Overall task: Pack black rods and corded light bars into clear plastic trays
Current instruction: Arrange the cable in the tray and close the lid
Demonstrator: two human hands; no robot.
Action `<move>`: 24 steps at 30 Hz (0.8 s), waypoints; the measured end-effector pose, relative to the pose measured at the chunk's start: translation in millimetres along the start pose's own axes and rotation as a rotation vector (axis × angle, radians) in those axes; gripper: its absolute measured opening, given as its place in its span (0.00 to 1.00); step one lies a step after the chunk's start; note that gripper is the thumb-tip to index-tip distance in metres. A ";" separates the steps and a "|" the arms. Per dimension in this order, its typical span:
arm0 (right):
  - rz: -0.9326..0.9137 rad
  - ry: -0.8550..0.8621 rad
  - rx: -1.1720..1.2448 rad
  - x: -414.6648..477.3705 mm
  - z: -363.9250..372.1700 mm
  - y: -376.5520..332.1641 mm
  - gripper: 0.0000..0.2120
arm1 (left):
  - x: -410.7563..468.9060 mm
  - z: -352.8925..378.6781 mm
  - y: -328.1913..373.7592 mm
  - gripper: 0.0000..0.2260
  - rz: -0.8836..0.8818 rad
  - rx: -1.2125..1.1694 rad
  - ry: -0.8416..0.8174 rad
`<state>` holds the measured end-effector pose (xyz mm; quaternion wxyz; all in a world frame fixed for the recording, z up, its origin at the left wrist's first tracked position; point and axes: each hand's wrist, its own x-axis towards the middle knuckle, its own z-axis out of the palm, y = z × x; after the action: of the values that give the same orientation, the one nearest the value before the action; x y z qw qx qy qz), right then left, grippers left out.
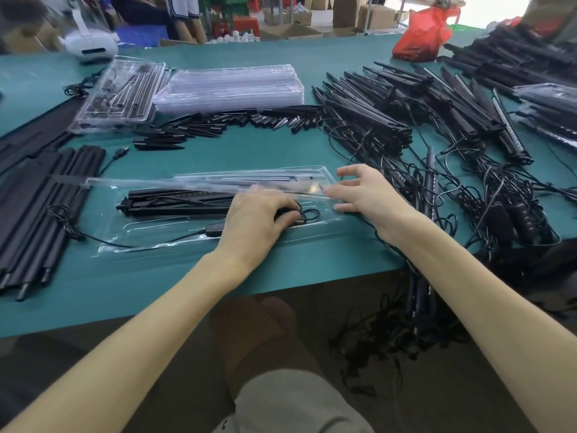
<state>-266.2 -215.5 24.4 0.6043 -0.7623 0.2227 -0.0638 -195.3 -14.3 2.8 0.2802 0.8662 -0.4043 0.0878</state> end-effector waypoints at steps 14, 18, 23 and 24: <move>0.056 -0.154 -0.621 20.1 -6.1 -30.1 0.16 | -21.4 7.1 6.1 0.13 -0.012 0.048 -0.041; 0.185 -0.245 -0.277 19.5 -13.3 -35.5 0.19 | -21.8 7.6 8.1 0.10 -0.132 -0.213 0.064; 0.254 -0.374 -0.017 11.5 -16.3 -35.0 0.21 | -27.5 3.5 16.1 0.10 -0.134 -0.286 0.134; 0.252 -0.404 -0.026 9.2 -17.3 -34.1 0.22 | -29.1 2.1 16.2 0.10 -0.105 -0.227 0.139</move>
<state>-255.3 -229.0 59.7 0.6299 -0.7336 0.1916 0.1687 -226.8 -4.8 -3.2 0.4078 0.8408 -0.3452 0.0866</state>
